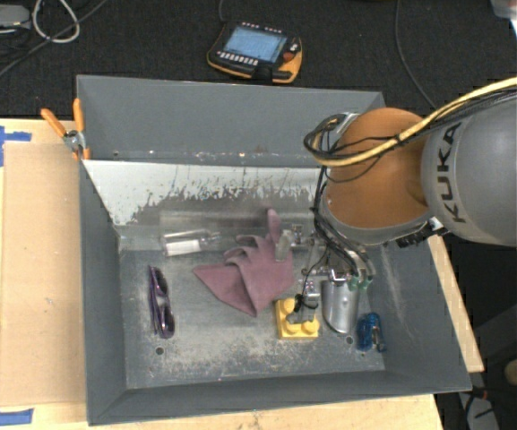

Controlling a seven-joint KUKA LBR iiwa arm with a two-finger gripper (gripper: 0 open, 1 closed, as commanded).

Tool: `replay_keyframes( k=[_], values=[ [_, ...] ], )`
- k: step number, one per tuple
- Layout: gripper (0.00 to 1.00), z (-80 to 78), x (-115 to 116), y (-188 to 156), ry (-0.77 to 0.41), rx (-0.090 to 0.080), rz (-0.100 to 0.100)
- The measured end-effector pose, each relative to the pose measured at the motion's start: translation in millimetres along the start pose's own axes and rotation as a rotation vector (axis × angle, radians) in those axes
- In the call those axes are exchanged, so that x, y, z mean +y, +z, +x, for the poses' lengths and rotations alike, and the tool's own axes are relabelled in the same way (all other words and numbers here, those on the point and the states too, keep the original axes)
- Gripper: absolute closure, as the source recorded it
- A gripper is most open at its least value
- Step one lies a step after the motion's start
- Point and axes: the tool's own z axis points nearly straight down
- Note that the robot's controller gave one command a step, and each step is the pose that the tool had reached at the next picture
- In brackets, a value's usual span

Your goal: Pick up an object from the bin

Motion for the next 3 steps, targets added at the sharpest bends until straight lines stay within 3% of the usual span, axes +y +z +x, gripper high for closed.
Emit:
replay_keyframes(
  k=[1,2,3],
  values=[
    [0.00,-1.3,0,-5,0.002,-0.007,0.000],
    [0.00,20.5,-58,122,-0.069,0.008,0.000],
    [0.00,19.8,-54,51,0.043,-0.023,-0.003]
  ],
)
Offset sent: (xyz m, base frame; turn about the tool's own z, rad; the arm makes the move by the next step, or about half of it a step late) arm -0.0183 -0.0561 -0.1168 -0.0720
